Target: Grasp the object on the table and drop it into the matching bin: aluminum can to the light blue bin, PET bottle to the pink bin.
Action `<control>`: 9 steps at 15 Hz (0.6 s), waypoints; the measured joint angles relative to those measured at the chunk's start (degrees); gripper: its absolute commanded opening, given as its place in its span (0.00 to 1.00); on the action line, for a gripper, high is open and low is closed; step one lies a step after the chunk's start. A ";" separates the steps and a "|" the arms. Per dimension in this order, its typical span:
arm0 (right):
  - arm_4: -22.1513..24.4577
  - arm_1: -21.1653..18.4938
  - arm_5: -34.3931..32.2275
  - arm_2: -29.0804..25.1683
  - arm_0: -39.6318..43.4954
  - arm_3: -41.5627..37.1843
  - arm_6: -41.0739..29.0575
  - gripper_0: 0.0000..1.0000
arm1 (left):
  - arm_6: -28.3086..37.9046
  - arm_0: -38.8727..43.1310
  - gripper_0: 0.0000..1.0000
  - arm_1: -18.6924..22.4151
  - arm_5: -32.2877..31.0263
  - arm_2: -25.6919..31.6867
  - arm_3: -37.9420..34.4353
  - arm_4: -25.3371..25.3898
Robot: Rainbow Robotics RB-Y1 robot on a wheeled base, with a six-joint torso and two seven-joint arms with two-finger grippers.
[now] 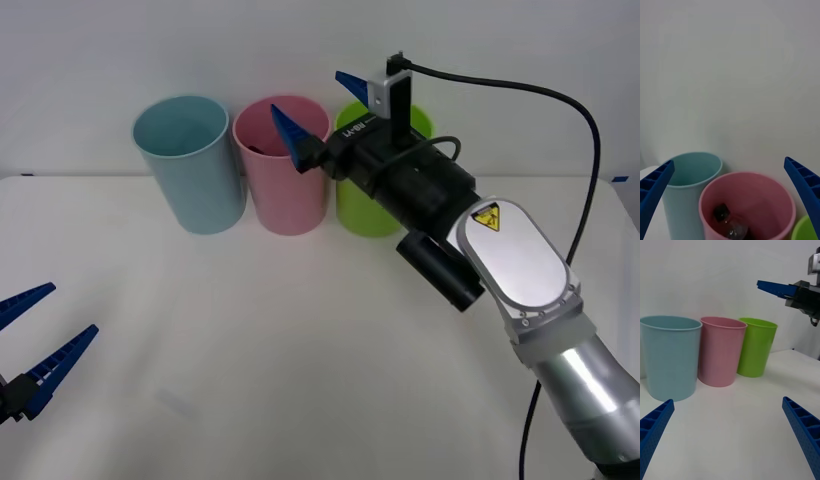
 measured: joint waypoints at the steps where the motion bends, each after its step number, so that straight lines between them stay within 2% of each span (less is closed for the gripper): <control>1: -0.75 -2.00 -0.60 -0.01 2.92 -3.36 -0.01 1.00 | 0.00 0.00 1.00 0.00 0.00 0.00 0.00 0.00; 5: -4.20 -8.79 -2.23 -1.19 13.10 -13.53 0.44 1.00 | 0.00 0.01 1.00 0.00 0.00 0.00 0.00 0.00; 9: -6.10 -10.98 -12.43 -9.76 23.71 -20.44 1.60 1.00 | 0.00 0.00 1.00 0.00 0.00 0.00 0.00 0.00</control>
